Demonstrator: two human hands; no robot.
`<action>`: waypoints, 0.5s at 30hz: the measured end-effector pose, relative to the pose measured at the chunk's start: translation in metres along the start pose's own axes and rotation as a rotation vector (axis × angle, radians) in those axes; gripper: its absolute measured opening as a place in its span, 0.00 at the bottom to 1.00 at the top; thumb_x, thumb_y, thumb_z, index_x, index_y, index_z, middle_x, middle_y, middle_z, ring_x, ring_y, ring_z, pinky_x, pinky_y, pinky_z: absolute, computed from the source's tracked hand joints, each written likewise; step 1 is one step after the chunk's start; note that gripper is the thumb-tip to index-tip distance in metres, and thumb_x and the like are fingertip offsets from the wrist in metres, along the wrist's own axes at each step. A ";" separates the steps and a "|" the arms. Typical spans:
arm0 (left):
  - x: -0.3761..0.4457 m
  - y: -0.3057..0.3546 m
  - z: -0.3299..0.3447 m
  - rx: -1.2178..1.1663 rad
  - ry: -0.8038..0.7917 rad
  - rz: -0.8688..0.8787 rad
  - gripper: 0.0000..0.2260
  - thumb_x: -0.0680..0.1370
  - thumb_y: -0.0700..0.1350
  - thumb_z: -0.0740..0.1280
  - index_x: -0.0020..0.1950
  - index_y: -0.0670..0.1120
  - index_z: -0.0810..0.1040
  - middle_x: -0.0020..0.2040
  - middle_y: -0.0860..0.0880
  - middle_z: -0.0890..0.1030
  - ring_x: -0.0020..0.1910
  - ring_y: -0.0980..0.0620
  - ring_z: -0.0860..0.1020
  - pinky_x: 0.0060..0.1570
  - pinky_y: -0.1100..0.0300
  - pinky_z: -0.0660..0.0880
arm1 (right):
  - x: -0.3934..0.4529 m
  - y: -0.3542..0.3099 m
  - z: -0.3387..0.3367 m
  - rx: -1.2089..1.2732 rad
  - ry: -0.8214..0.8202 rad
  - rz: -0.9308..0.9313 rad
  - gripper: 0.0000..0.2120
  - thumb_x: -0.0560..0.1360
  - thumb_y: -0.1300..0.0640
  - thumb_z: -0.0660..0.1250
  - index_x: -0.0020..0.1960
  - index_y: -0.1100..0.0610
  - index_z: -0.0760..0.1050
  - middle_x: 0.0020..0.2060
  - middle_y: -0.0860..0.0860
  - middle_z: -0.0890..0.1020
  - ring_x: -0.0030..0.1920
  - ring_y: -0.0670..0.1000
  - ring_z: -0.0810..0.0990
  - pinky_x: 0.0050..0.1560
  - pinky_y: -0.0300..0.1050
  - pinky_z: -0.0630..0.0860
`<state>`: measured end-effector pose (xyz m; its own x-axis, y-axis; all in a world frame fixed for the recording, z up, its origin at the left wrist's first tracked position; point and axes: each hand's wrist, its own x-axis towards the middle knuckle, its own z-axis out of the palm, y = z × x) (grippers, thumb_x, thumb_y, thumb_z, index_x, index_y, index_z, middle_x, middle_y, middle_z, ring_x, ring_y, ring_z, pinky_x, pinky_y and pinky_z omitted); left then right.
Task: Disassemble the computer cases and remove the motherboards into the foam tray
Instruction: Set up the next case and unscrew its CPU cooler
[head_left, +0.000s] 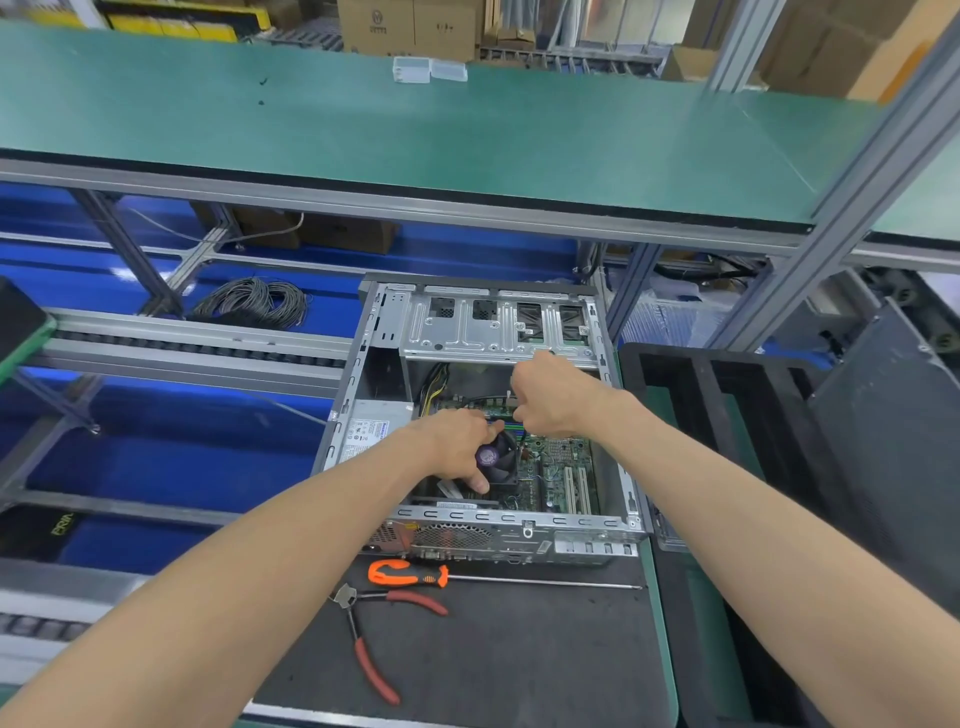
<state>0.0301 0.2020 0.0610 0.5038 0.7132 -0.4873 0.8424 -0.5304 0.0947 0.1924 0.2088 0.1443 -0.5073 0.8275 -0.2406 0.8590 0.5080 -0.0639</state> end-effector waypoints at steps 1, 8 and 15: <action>0.000 0.001 0.000 -0.002 -0.004 0.001 0.47 0.73 0.63 0.72 0.82 0.44 0.53 0.70 0.42 0.71 0.68 0.40 0.72 0.62 0.50 0.72 | 0.000 -0.001 -0.001 -0.015 -0.018 -0.026 0.08 0.69 0.66 0.65 0.32 0.59 0.71 0.29 0.54 0.75 0.34 0.56 0.74 0.31 0.46 0.71; -0.004 0.007 -0.005 -0.015 -0.012 -0.010 0.43 0.74 0.61 0.72 0.80 0.42 0.58 0.68 0.41 0.71 0.68 0.40 0.71 0.64 0.50 0.70 | -0.008 0.005 -0.001 0.053 0.023 -0.074 0.09 0.73 0.53 0.68 0.45 0.58 0.74 0.39 0.54 0.77 0.40 0.55 0.75 0.40 0.48 0.74; -0.006 0.008 -0.005 0.010 -0.014 -0.010 0.45 0.75 0.61 0.71 0.82 0.43 0.52 0.73 0.41 0.68 0.71 0.41 0.69 0.66 0.51 0.68 | 0.000 -0.004 0.000 -0.054 -0.002 -0.006 0.18 0.81 0.57 0.62 0.34 0.57 0.62 0.32 0.51 0.63 0.37 0.59 0.70 0.37 0.48 0.68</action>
<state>0.0351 0.1963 0.0692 0.4929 0.7121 -0.5001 0.8453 -0.5280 0.0813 0.1887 0.2071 0.1448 -0.5124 0.8237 -0.2428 0.8508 0.5253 -0.0133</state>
